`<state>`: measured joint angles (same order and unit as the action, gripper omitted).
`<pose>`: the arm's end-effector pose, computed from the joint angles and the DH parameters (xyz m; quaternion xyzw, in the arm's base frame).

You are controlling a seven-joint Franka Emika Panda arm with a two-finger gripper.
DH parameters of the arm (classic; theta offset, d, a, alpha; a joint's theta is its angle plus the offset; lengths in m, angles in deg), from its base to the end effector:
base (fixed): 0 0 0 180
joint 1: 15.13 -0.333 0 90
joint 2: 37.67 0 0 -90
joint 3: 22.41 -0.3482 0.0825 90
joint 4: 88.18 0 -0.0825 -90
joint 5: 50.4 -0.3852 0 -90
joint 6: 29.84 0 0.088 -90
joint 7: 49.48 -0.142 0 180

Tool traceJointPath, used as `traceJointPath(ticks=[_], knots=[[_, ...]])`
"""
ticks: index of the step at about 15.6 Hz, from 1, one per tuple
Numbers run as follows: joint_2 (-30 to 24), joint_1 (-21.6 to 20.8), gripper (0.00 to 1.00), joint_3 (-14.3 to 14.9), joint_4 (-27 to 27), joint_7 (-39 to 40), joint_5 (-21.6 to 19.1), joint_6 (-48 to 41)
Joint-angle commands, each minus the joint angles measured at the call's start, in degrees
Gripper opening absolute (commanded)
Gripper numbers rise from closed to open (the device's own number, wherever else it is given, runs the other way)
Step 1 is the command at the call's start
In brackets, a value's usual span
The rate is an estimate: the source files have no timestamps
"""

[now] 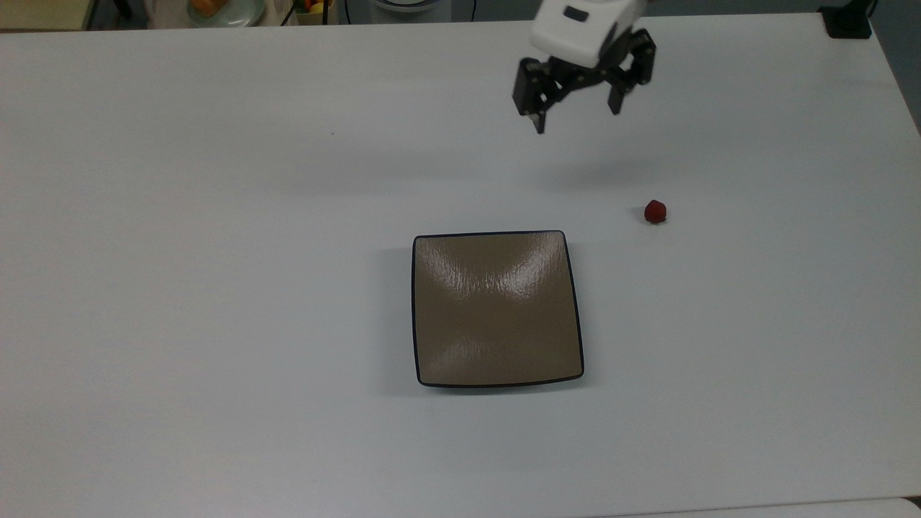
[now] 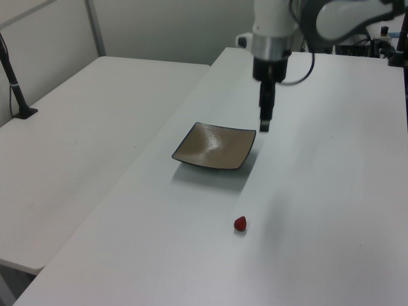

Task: Strawberries on a ceramic plate
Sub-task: 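Move the open gripper over toward the red strawberry beside the plate, then lower the gripper around the strawberry and close on it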

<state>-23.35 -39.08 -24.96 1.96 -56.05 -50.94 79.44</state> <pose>0.5908 0.2926 0.4997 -0.9844 -0.1706 -0.0376 0.0216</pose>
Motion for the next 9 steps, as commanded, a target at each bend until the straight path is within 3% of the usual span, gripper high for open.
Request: traceJointPath(ticks=[1, 9], knots=[[4.0, -2.8, 1.0, 0.4, -0.9, -3.4, 0.3, 6.0], [9.8, -5.5, 1.0, -0.5, -1.0, -6.2, 0.3, 12.4]])
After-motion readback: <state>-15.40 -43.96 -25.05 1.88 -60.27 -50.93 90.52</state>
